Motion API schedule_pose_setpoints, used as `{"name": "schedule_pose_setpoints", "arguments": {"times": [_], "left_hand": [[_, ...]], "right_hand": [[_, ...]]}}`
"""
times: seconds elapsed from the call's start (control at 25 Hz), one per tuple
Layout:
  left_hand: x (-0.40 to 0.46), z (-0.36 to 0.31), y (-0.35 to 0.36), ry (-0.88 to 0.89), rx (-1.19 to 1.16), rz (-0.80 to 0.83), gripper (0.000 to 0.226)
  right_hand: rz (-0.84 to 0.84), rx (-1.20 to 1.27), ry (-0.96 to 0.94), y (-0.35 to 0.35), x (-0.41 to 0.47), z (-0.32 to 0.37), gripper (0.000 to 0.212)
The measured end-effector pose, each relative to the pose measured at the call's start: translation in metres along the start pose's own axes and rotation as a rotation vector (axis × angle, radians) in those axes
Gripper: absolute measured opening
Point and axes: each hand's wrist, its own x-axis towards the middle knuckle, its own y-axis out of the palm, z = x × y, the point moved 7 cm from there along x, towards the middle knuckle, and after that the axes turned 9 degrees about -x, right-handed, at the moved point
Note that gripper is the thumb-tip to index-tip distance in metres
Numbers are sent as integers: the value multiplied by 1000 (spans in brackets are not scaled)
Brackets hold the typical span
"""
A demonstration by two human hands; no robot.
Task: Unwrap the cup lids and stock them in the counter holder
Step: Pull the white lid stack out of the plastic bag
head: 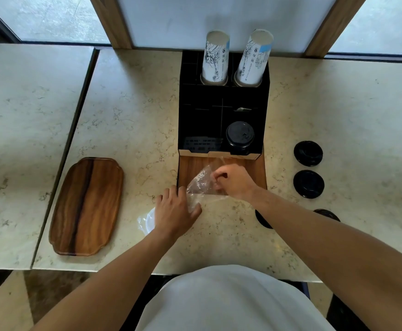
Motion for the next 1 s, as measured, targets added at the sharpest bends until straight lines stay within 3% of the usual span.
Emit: {"name": "schedule_pose_setpoints", "arguments": {"times": [0.08,0.2,0.28,0.44,0.68,0.8,1.0], "left_hand": [[-5,-5,0,46,-29,11,69],[-6,-7,1,57,-107,104,80],[-6,-4,-2,56,-238,162,88],[-19,13,-19,82,-335,132,98],[-64,57,-16,-39,-42,118,124],[-70,61,-10,-76,-49,112,119],[-70,64,-9,-137,-161,79,108]], "right_hand": [[118,365,196,18,-1,-14,17],[252,796,337,34,0,-26,17],[360,920,380,40,-1,-31,18],[501,871,389,51,4,-40,22],[693,712,265,63,8,-29,25],[753,565,160,71,7,-13,27],[756,445,157,85,3,6,23]]}}
